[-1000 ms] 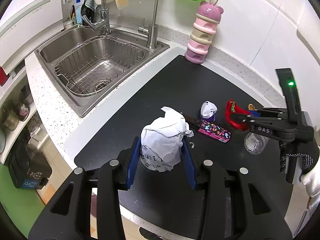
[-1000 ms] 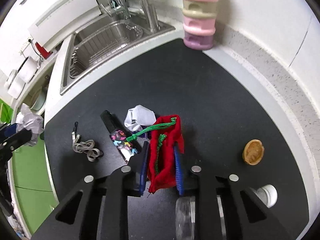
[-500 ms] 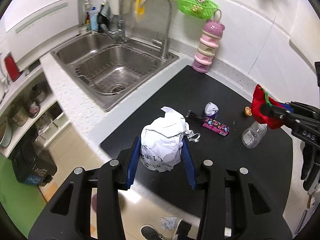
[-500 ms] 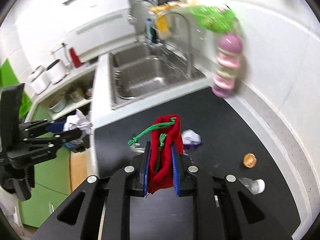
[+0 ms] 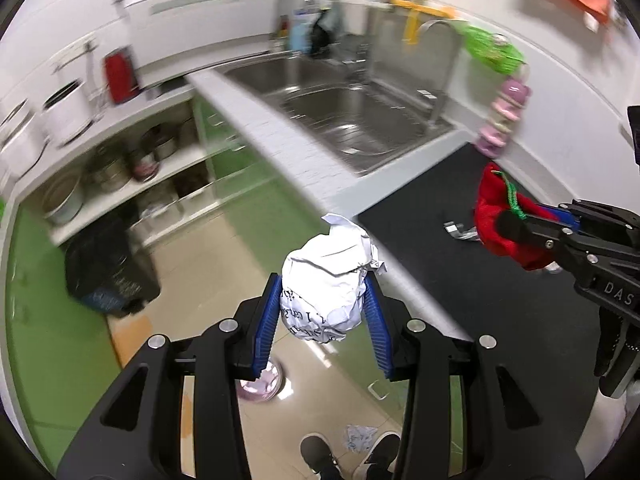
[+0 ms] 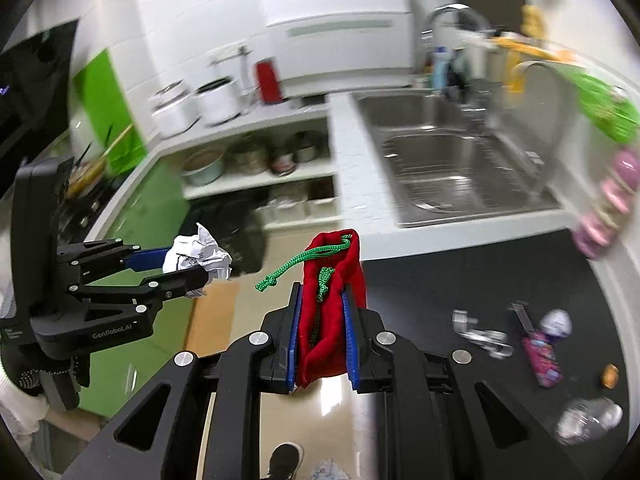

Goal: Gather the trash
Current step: 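Carry both items to the pink bin and open the left tool over it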

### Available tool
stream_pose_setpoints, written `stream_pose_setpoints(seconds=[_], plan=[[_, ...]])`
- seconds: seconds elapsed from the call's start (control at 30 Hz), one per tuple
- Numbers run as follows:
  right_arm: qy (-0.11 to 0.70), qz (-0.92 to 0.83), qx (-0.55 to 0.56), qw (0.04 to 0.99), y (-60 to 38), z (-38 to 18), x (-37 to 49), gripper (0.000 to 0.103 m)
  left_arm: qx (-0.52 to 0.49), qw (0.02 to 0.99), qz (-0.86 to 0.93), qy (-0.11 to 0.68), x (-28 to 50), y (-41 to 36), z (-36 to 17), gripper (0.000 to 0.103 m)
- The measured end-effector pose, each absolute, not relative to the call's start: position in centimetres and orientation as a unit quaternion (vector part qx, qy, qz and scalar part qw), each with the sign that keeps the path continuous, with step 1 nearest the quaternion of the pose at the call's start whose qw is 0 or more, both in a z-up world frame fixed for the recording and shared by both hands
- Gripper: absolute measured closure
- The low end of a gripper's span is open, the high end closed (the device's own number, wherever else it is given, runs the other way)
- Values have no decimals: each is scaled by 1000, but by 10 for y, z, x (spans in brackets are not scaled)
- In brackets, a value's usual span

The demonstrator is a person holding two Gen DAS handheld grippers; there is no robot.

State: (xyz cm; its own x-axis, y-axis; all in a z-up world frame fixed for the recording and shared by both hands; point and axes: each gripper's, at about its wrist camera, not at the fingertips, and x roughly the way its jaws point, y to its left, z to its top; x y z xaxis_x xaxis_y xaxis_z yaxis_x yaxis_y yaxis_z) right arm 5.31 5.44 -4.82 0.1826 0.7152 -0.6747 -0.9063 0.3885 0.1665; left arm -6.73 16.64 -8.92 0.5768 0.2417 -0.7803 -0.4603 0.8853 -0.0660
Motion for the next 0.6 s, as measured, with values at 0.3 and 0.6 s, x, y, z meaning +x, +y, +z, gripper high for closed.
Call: stream_pose_setpoints(seconds=[0.3, 0.6], plan=[[397, 579, -205, 682, 177, -143, 4, 85, -193, 838, 252, 444, -132, 242, -184, 62], [443, 574, -254, 640, 260, -282, -22, 85, -244, 794, 264, 490, -150, 305, -355, 62]])
